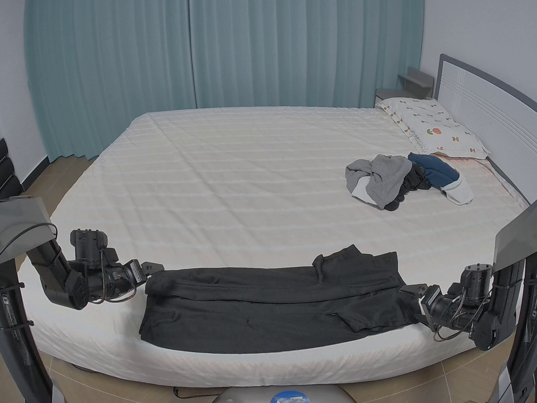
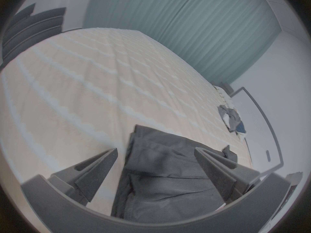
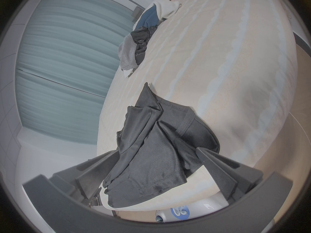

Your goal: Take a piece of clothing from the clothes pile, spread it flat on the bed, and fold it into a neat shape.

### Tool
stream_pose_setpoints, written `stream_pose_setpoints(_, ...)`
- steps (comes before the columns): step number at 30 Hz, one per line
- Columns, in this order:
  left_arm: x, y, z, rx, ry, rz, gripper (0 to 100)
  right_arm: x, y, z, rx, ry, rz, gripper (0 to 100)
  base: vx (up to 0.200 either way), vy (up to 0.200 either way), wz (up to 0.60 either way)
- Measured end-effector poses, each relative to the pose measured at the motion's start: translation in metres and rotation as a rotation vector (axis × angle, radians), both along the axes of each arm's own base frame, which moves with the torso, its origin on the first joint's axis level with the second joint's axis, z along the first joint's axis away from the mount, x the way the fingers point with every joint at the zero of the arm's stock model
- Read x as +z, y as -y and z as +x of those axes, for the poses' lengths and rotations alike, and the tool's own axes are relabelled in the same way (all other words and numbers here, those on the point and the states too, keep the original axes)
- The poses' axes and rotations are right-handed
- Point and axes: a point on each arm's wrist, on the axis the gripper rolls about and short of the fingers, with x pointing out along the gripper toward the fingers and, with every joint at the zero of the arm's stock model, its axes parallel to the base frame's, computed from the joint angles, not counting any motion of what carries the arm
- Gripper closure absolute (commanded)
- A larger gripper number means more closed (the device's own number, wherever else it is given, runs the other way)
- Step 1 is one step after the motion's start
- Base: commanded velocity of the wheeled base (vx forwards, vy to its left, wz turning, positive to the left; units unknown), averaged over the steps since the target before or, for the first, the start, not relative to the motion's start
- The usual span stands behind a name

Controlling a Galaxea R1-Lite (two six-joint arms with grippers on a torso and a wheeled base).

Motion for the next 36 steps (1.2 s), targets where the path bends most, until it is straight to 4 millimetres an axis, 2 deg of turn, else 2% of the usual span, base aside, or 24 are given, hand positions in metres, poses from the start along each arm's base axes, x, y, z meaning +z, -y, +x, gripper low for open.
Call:
stream_pose_setpoints(3,0.001,0.0,0.015,-0.081,0.018,0.01,0,-0.002,-0.002,0.0,0.007,-0.007,-0.001,0,0.0,0.0,0.0)
stream_pose_setpoints(8,-0.01,-0.002,0.031,-0.13,0.019,0.029,0,-0.004,-0.005,-0.002,0.018,-0.019,-0.003,0,0.0,0.0,0.0)
stream_pose_setpoints(15,-0.022,-0.001,0.038,-0.144,0.001,0.027,0,-0.006,-0.006,-0.003,0.024,-0.03,-0.005,0,0.0,0.0,0.0)
stream_pose_setpoints(16,-0.023,-0.001,0.038,-0.144,-0.001,0.026,100,-0.006,-0.006,-0.003,0.024,-0.03,-0.005,0,0.0,0.0,0.0)
stream_pose_setpoints(25,-0.03,-0.002,0.029,-0.139,-0.036,0.022,100,-0.006,-0.006,-0.003,0.024,-0.031,-0.005,0,0.0,0.0,0.0)
stream_pose_setpoints(32,-0.025,-0.005,0.026,-0.124,-0.034,0.023,100,-0.005,-0.006,-0.002,0.02,-0.021,-0.014,0,0.0,0.0,0.0)
stream_pose_setpoints(36,-0.018,-0.005,0.022,-0.113,-0.025,0.014,100,0.004,-0.006,-0.001,0.014,0.016,-0.018,0,0.0,0.0,0.0)
